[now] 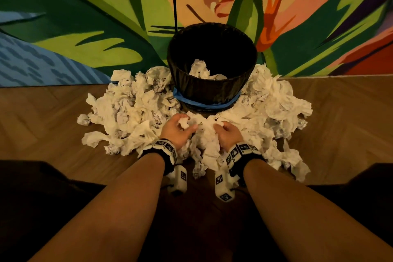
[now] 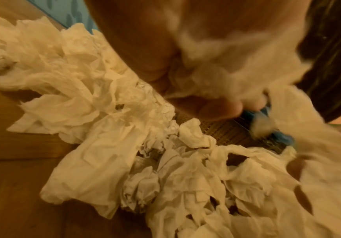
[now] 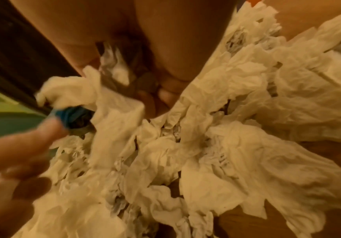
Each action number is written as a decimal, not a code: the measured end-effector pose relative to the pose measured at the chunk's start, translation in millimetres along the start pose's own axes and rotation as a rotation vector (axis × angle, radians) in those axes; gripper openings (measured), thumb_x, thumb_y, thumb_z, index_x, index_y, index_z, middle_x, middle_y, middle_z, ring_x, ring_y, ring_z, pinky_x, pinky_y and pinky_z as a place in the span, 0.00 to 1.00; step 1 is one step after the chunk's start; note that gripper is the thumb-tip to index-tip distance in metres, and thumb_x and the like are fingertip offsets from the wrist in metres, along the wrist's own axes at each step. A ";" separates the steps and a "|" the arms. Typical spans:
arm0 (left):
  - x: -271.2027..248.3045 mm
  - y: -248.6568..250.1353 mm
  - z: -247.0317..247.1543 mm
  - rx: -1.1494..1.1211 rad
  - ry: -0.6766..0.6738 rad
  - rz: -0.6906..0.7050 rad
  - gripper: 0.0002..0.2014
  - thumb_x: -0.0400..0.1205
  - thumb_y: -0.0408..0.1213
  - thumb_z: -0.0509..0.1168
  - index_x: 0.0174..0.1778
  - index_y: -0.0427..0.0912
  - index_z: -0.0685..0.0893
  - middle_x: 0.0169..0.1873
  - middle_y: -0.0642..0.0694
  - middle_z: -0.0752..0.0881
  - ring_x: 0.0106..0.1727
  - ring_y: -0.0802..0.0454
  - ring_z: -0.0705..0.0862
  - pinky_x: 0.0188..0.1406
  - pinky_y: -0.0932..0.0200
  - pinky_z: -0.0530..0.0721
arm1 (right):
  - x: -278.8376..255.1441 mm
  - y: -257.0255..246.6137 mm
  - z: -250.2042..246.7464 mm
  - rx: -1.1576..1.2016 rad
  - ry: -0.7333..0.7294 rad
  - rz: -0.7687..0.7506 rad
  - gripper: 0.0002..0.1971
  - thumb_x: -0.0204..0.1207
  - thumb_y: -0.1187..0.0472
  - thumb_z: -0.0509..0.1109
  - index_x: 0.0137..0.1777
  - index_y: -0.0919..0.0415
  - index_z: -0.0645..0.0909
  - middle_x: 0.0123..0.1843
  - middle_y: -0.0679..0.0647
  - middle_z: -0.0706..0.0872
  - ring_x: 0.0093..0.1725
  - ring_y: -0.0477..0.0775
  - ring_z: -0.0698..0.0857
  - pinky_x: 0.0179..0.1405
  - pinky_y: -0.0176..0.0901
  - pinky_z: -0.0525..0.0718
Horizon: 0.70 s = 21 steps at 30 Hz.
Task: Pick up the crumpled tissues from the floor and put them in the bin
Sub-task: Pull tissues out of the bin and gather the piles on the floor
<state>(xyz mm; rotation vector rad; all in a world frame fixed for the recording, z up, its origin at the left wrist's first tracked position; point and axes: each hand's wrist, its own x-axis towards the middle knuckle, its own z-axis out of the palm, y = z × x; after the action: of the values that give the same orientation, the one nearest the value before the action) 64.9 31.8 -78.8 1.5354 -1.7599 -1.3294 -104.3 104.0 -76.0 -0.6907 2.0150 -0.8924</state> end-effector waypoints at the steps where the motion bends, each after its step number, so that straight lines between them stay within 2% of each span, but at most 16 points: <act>1: 0.1 -1.9 -3.0 0.013 -0.007 -0.003 0.15 0.77 0.40 0.74 0.58 0.54 0.82 0.55 0.46 0.85 0.44 0.49 0.83 0.44 0.58 0.81 | 1.6 1.3 -3.2 0.014 0.034 0.052 0.28 0.77 0.46 0.69 0.74 0.59 0.77 0.67 0.55 0.83 0.49 0.49 0.85 0.43 0.28 0.79; 3: 1.4 -5.1 -8.1 0.033 -0.012 -0.024 0.15 0.80 0.29 0.67 0.58 0.51 0.82 0.58 0.39 0.86 0.36 0.51 0.84 0.38 0.62 0.84 | 3.7 6.2 -9.0 0.007 0.071 0.089 0.34 0.73 0.46 0.72 0.77 0.61 0.74 0.72 0.56 0.81 0.65 0.57 0.82 0.62 0.39 0.77; 4: 2.0 -6.2 -10.2 0.042 -0.008 -0.058 0.15 0.81 0.26 0.63 0.59 0.48 0.82 0.59 0.37 0.86 0.36 0.52 0.84 0.35 0.63 0.86 | 2.8 8.5 -11.2 0.013 0.079 0.097 0.35 0.71 0.47 0.74 0.76 0.63 0.74 0.72 0.58 0.80 0.69 0.59 0.80 0.67 0.46 0.76; 7: 5.3 -7.7 -10.3 0.117 -0.004 -0.187 0.18 0.86 0.28 0.55 0.72 0.36 0.77 0.62 0.35 0.84 0.53 0.36 0.87 0.48 0.48 0.90 | -2.4 14.7 -15.6 0.051 0.105 0.090 0.34 0.67 0.54 0.78 0.67 0.76 0.74 0.67 0.71 0.80 0.66 0.71 0.80 0.66 0.62 0.79; 8: 4.4 -6.7 -10.1 0.090 -0.004 -0.202 0.18 0.87 0.28 0.53 0.73 0.36 0.76 0.59 0.36 0.86 0.51 0.38 0.88 0.43 0.49 0.90 | -3.4 17.2 -16.5 0.049 0.116 0.082 0.33 0.66 0.56 0.79 0.65 0.77 0.74 0.64 0.73 0.80 0.63 0.72 0.80 0.63 0.64 0.80; 9: 2.1 -5.4 -9.1 0.052 -0.012 -0.208 0.18 0.87 0.28 0.52 0.72 0.36 0.77 0.55 0.37 0.87 0.46 0.43 0.89 0.37 0.54 0.89 | -5.4 18.6 -17.2 0.051 0.128 0.070 0.29 0.65 0.58 0.79 0.62 0.75 0.78 0.58 0.73 0.83 0.58 0.72 0.82 0.58 0.60 0.83; 10: 0.5 -4.6 -8.5 0.067 -0.025 -0.207 0.18 0.87 0.29 0.52 0.71 0.36 0.78 0.55 0.37 0.86 0.46 0.46 0.89 0.39 0.57 0.89 | -5.1 21.3 -17.9 0.055 0.131 0.057 0.21 0.64 0.60 0.79 0.55 0.69 0.83 0.48 0.70 0.86 0.47 0.69 0.86 0.48 0.52 0.87; 11: -1.2 -3.2 -8.1 0.145 -0.031 -0.196 0.19 0.86 0.32 0.54 0.72 0.38 0.78 0.60 0.36 0.85 0.53 0.45 0.88 0.50 0.53 0.88 | -5.1 23.3 -17.8 0.055 0.128 0.051 0.12 0.64 0.61 0.79 0.46 0.59 0.84 0.37 0.63 0.87 0.36 0.62 0.85 0.35 0.42 0.86; 12: -4.0 -3.5 -8.1 0.262 -0.048 -0.185 0.19 0.85 0.37 0.56 0.71 0.39 0.80 0.65 0.36 0.83 0.61 0.41 0.85 0.60 0.49 0.84 | -4.3 26.3 -17.9 0.046 0.122 0.052 0.10 0.64 0.61 0.79 0.41 0.53 0.80 0.33 0.55 0.83 0.30 0.55 0.81 0.27 0.38 0.80; 13: -8.1 -3.9 -7.5 0.381 -0.084 -0.157 0.18 0.84 0.43 0.58 0.65 0.40 0.84 0.66 0.36 0.83 0.63 0.38 0.83 0.62 0.47 0.82 | -4.4 28.9 -17.6 0.033 0.124 0.060 0.09 0.66 0.61 0.78 0.40 0.51 0.79 0.32 0.51 0.81 0.28 0.51 0.78 0.24 0.36 0.77; 14: -12.5 -3.2 -6.4 0.487 -0.147 -0.123 0.17 0.83 0.49 0.59 0.54 0.41 0.87 0.62 0.36 0.85 0.59 0.37 0.83 0.59 0.47 0.82 | -5.5 30.5 -17.9 0.030 0.136 0.072 0.07 0.68 0.60 0.76 0.40 0.49 0.81 0.32 0.50 0.81 0.27 0.50 0.79 0.23 0.35 0.77; 15: -16.6 -5.9 -3.6 0.603 -0.220 -0.079 0.19 0.82 0.54 0.58 0.42 0.43 0.85 0.56 0.39 0.87 0.54 0.39 0.83 0.54 0.49 0.82 | -6.9 31.3 -18.3 0.031 0.146 0.078 0.04 0.70 0.59 0.75 0.40 0.48 0.84 0.32 0.49 0.82 0.28 0.49 0.80 0.23 0.35 0.79; 16: -19.4 -8.2 2.0 0.736 -0.301 -0.032 0.22 0.82 0.58 0.55 0.37 0.43 0.82 0.52 0.41 0.87 0.51 0.41 0.83 0.52 0.51 0.82 | -7.8 31.8 -18.3 0.035 0.145 0.100 0.02 0.70 0.56 0.75 0.39 0.47 0.87 0.33 0.49 0.84 0.31 0.51 0.82 0.26 0.36 0.82; 17: -21.8 -11.0 8.6 0.858 -0.380 0.007 0.25 0.83 0.60 0.52 0.38 0.43 0.83 0.51 0.41 0.87 0.49 0.42 0.82 0.52 0.51 0.81 | -7.9 32.5 -18.2 0.037 0.136 0.124 0.03 0.69 0.53 0.75 0.37 0.49 0.89 0.32 0.50 0.86 0.33 0.53 0.83 0.32 0.41 0.84; 18: -23.4 -13.3 15.8 0.951 -0.456 0.041 0.26 0.85 0.59 0.50 0.44 0.43 0.85 0.53 0.40 0.86 0.50 0.42 0.82 0.54 0.51 0.80 | -9.0 32.0 -17.4 0.033 0.119 0.153 0.07 0.65 0.49 0.75 0.35 0.52 0.90 0.29 0.50 0.85 0.33 0.55 0.83 0.35 0.44 0.84; 21: -23.7 -23.6 38.9 0.965 -0.632 0.000 0.20 0.89 0.47 0.48 0.69 0.46 0.79 0.69 0.38 0.79 0.65 0.39 0.79 0.65 0.50 0.75 | -11.1 32.5 -13.9 0.027 0.084 0.174 0.15 0.60 0.42 0.77 0.28 0.53 0.87 0.22 0.48 0.78 0.31 0.55 0.79 0.38 0.46 0.78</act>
<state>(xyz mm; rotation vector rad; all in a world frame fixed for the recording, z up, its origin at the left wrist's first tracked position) 51.1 70.0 -110.1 1.6101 -3.1111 -1.0571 -115.1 136.3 -90.7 -0.4619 2.0972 -0.8556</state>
